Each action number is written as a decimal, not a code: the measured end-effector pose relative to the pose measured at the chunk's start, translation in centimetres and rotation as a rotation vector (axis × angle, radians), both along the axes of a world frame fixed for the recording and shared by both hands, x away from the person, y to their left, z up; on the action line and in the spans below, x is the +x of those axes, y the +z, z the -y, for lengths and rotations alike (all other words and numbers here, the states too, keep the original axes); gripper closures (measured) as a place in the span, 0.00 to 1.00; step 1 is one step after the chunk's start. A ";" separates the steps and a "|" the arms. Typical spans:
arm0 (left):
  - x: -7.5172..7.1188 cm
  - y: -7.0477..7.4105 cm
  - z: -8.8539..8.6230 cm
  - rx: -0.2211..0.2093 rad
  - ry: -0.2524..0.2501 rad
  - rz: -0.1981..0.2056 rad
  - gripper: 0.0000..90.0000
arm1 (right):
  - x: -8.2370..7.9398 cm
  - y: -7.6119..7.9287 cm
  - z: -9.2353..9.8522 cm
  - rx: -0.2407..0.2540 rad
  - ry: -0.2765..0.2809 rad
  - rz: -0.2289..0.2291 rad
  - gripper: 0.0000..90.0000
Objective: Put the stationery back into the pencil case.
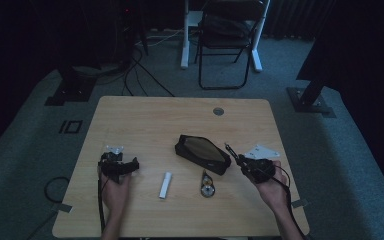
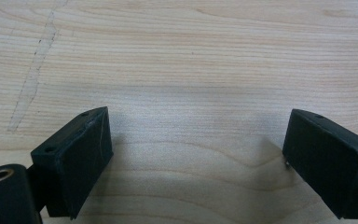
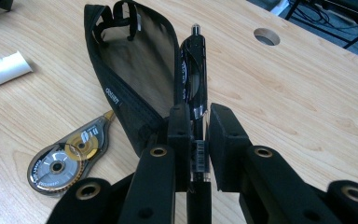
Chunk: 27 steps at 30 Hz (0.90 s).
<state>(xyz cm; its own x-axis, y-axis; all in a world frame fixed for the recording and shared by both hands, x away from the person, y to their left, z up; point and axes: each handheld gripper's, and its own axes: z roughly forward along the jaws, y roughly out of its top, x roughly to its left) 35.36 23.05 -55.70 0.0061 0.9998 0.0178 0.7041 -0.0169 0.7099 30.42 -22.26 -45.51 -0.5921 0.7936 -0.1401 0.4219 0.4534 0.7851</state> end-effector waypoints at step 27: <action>0.0 0.0 0.0 0.000 0.000 0.000 0.09 | 0.6 0.5 -1.5 0.000 0.033 0.016 0.89</action>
